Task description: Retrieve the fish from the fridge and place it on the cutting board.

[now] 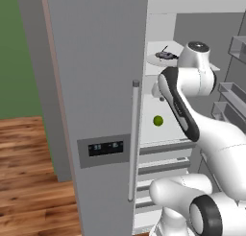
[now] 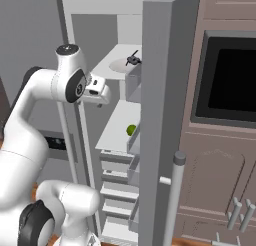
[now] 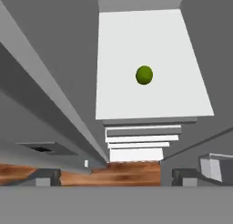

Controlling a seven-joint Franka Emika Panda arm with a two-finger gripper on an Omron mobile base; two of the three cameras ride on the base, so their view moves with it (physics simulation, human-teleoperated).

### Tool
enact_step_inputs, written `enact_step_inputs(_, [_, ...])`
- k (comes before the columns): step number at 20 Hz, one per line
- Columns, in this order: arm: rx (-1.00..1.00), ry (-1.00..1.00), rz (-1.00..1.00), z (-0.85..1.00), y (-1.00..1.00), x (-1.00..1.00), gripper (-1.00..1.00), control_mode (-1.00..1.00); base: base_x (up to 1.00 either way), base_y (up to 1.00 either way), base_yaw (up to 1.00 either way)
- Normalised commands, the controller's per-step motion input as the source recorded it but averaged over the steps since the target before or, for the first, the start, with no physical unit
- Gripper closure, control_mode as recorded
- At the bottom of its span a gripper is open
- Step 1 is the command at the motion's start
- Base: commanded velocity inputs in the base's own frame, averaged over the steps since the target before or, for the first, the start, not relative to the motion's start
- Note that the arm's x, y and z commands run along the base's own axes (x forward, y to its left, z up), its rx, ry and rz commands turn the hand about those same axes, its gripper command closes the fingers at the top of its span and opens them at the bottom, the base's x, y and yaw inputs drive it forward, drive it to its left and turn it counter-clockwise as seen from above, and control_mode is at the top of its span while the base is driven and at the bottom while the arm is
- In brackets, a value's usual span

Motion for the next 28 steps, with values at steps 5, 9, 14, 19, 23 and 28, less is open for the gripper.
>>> enact_step_inputs(5, [-0.01, -0.2, -0.11, 0.1, -0.41, -0.01, -1.0, -1.0, 0.0, 0.0, 0.0])
enact_step_inputs(9, [0.0, -0.2, -0.06, 0.38, -0.35, 0.0, -1.0, -1.0, 0.0, 0.0, 0.0])
enact_step_inputs(14, [0.0, -0.15, -0.04, 0.55, -0.16, 0.0, -1.0, -1.0, 0.0, 0.0, 0.0])
enact_step_inputs(19, [-0.07, -0.14, -0.04, 0.55, -0.1, 0.0, -1.0, -1.0, 0.0, 0.0, 0.0])
enact_step_inputs(23, [-0.16, -0.12, -0.03, 0.34, -0.06, 0.03, -1.0, -1.0, 0.0, 0.0, 0.0])
enact_step_inputs(28, [-0.04, -0.08, 0.0, 0.0, -0.04, 0.21, -1.0, -1.0, 0.0, 0.0, 0.0])
